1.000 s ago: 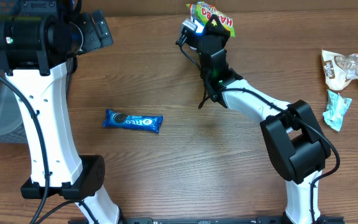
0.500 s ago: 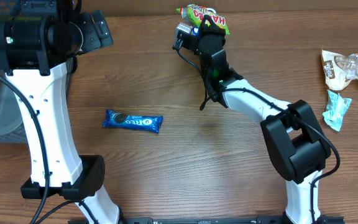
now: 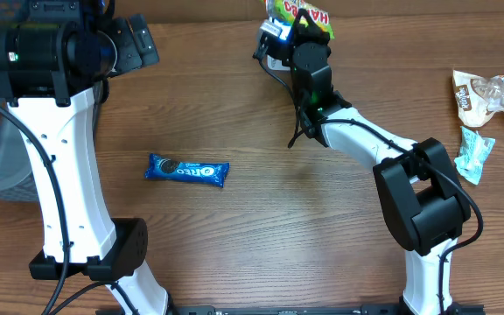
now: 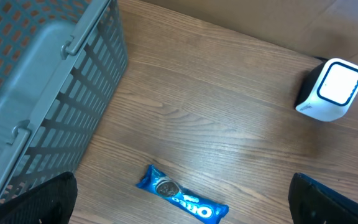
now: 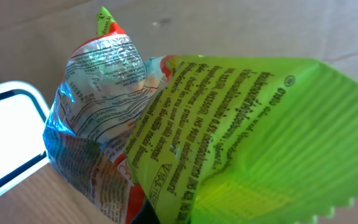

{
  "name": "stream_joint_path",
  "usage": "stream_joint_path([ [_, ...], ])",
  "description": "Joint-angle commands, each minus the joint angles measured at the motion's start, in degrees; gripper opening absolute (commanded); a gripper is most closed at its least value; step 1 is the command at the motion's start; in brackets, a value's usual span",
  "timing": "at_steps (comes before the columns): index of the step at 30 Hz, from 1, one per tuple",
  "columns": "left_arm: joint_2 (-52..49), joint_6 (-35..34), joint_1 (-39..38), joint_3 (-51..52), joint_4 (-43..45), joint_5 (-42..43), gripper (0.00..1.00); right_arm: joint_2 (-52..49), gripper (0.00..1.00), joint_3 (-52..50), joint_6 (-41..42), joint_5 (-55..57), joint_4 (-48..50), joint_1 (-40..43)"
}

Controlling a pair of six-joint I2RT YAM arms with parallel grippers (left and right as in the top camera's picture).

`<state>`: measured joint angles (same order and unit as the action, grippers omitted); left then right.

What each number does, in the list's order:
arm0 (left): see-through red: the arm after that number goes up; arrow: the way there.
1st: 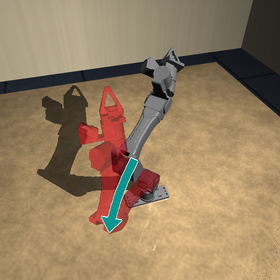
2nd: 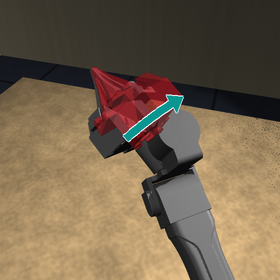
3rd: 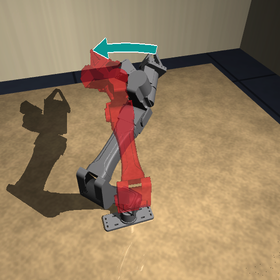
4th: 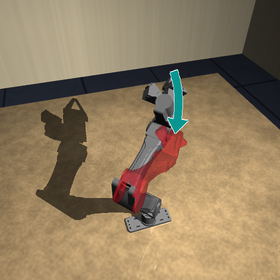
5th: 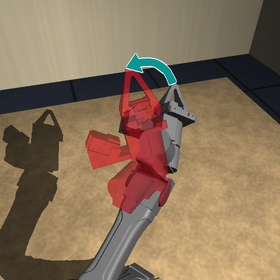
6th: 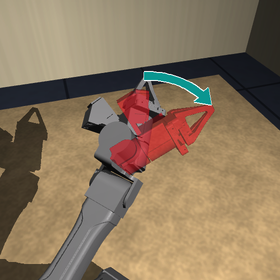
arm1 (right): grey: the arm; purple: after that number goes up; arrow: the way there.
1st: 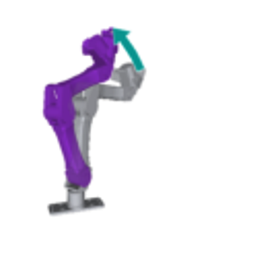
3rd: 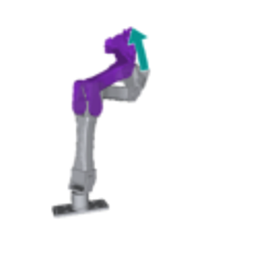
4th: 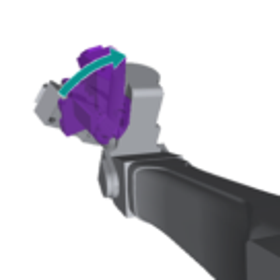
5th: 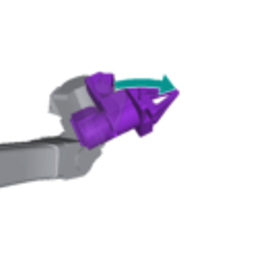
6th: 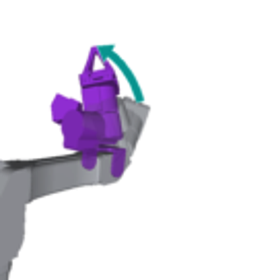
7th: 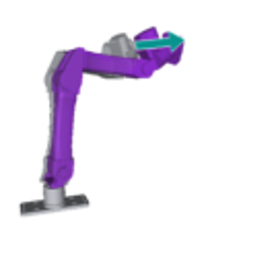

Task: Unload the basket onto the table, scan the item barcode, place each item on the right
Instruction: 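Raise the green snack bag in front of the white scanner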

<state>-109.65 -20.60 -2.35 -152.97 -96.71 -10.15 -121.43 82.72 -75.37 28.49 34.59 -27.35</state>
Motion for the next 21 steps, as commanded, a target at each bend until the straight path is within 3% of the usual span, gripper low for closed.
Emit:
stream_joint_path([
  [1,0.24,0.44,0.09,-0.02,-0.09,-0.76,1.0,0.85,0.04,1.29,0.68,0.81,1.36,0.09],
  [11,0.24,0.44,0.09,-0.02,-0.09,-0.76,1.0,1.79,0.04,1.29,19.76,17.68,0.22,-5.57],
  [16,0.24,0.46,0.09,-0.02,-0.09,-0.76,1.0,5.38,0.04,1.29,29.99,16.63,-15.02,-9.25],
  [21,0.24,0.44,0.09,-0.02,-0.09,-0.76,1.0,13.07,0.04,1.29,49.0,9.6,-29.09,-10.08],
])
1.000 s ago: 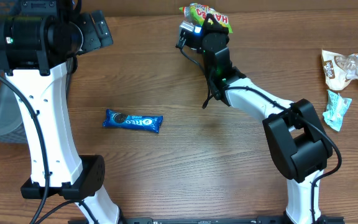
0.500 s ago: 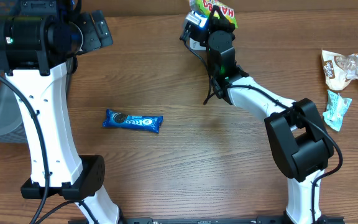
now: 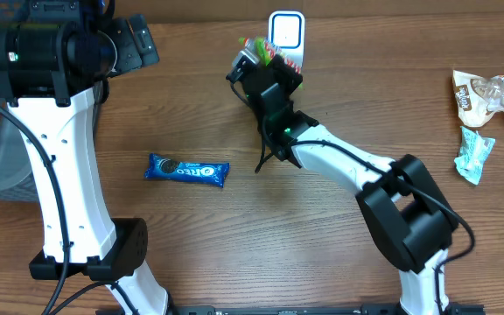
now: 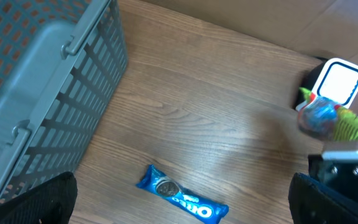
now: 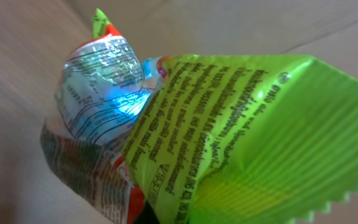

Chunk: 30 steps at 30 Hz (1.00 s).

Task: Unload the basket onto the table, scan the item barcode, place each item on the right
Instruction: 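Raise the green snack bag in front of the white scanner, then carry the green snack bag to the right edge and release it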

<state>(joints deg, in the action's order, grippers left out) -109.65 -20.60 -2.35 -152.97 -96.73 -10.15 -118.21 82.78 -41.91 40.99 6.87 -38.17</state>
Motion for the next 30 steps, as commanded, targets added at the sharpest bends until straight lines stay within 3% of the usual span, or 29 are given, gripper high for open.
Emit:
stream_joint_path([
  [1,0.24,0.46,0.09,-0.02,-0.07,-0.76,1.0,11.8,0.04,1.25,19.17,-5.03,-3.69,1.14],
  [9,0.24,0.46,0.09,-0.02,-0.07,-0.76,1.0,29.75,0.04,1.25,46.07,-21.16,-22.14,10.4],
  [16,0.24,0.44,0.09,-0.02,-0.07,-0.76,1.0,38.4,0.04,1.25,64.85,-29.18,-41.03,28.89],
  [22,0.24,0.44,0.09,-0.02,-0.07,-0.76,1.0,36.74,0.04,-0.46,72.17,-32.0,-52.19,46.34],
  [30,0.24,0.44,0.09,-0.02,-0.07,-0.76,1.0,25.97,0.04,-5.05,78.16,-32.81,-47.01,61.51],
])
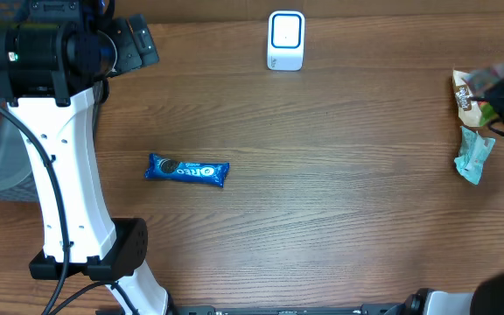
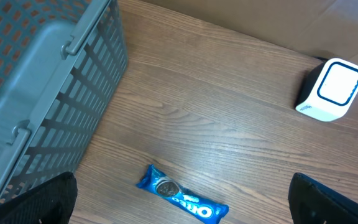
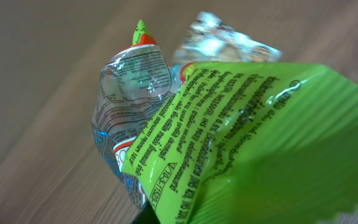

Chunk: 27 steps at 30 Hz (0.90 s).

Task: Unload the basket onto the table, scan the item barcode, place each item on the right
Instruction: 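Carry the green snack bag to the right edge and release it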

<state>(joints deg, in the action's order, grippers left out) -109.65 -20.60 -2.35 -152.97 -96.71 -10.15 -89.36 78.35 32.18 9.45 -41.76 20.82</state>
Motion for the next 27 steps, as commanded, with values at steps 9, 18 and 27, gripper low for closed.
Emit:
stream_joint_path([
  [9,0.24,0.44,0.09,-0.02,-0.09,-0.76,1.0,-9.55,0.55,-0.52,3.69,-5.16,6.58,7.21],
  [18,0.24,0.44,0.09,-0.02,-0.09,-0.76,1.0,-3.41,0.65,1.92,-3.1,-29.81,9.55,3.19],
  [27,0.24,0.46,0.09,-0.02,-0.09,-0.76,1.0,-3.1,0.67,1.92,-7.17,-41.09,9.55,-19.34],
])
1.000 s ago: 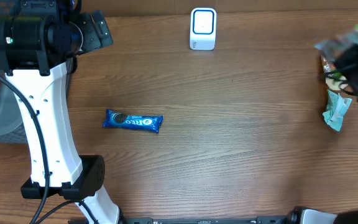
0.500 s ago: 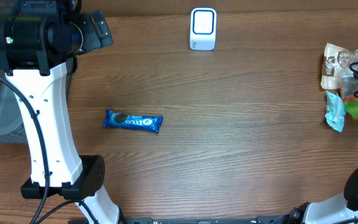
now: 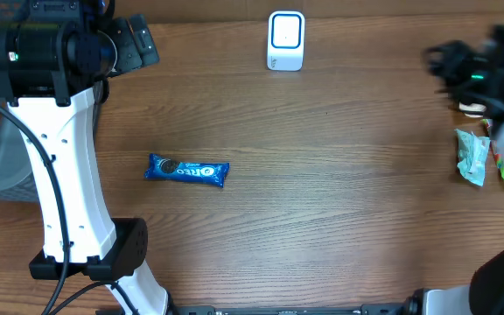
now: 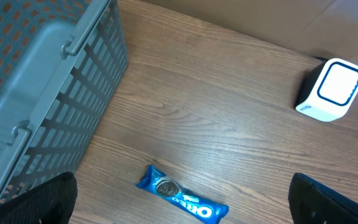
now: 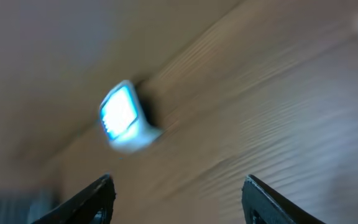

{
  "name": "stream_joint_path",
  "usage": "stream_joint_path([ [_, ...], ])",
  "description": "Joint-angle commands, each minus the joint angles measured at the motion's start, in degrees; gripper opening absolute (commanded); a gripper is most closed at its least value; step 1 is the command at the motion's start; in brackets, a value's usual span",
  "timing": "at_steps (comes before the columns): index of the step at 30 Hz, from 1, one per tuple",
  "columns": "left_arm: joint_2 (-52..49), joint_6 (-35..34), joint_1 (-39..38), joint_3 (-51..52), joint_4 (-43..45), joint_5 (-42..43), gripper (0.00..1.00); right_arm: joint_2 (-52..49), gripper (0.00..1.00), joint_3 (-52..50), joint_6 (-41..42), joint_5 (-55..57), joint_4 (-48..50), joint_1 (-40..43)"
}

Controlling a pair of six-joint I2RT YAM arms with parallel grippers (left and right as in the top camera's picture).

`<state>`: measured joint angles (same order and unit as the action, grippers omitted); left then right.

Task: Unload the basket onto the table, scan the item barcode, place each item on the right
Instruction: 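Carry the green snack bag to the right edge and release it, then reach the right gripper to the blue Oreo pack and grasp it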

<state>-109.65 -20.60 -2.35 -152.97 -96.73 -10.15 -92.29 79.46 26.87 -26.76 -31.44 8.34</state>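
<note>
The white barcode scanner (image 3: pixel 286 39) stands at the table's far edge; it also shows as a blurred scanner (image 5: pixel 124 117) and as a scanner (image 4: pixel 328 89). A blue Oreo pack (image 3: pixel 187 170) lies left of centre, seen below my left gripper (image 4: pixel 182 185), which is open and held high. My right gripper (image 3: pixel 449 59) is open and empty at the far right, its view blurred, with both fingers (image 5: pixel 98 194) wide apart. A thin green and red strip of bag (image 3: pixel 500 166) shows at the right edge beside a teal packet (image 3: pixel 472 156).
A grey slatted basket (image 4: pixel 36 93) stands off the table's left side. A pale snack bag (image 3: pixel 472 107) lies partly hidden under the right arm at the far right. The left arm's white column (image 3: pixel 64 175) rises at the left.
My right gripper was shut on the green bag over the snacks at the far right. Now it is open and empty, turned toward the scanner. The left arm and Oreo pack have not moved.
My right gripper held the green bag right at the scanner, then just left of it. Then it held the bag at the far right beside the other snacks. Now its jaws are open with nothing in them. The left gripper stayed open and high throughout.
</note>
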Motion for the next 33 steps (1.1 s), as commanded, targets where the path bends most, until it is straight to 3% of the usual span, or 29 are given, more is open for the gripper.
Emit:
stream_joint_path([
  [1,0.24,0.44,0.09,-0.02,-0.07,-0.76,1.0,-0.61,0.68,0.81,-1.84,-4.59,-0.79,-10.08],
  [8,0.24,0.44,0.09,-0.02,-0.07,-0.76,1.0,-5.51,0.7,0.81,-1.4,5.2,-0.28,-31.23],
  [15,0.24,0.44,0.09,-0.02,-0.07,-0.76,1.0,-12.85,0.7,0.81,-2.6,7.96,3.74,-45.13],
  [25,0.24,0.44,0.09,-0.02,-0.07,-0.76,1.0,-20.24,0.7,0.81,-23.3,19.82,9.4,-57.64],
  [33,0.24,0.44,0.09,-0.02,-0.07,-0.76,1.0,-24.79,0.65,0.81,-27.8,22.49,11.5,-61.0],
])
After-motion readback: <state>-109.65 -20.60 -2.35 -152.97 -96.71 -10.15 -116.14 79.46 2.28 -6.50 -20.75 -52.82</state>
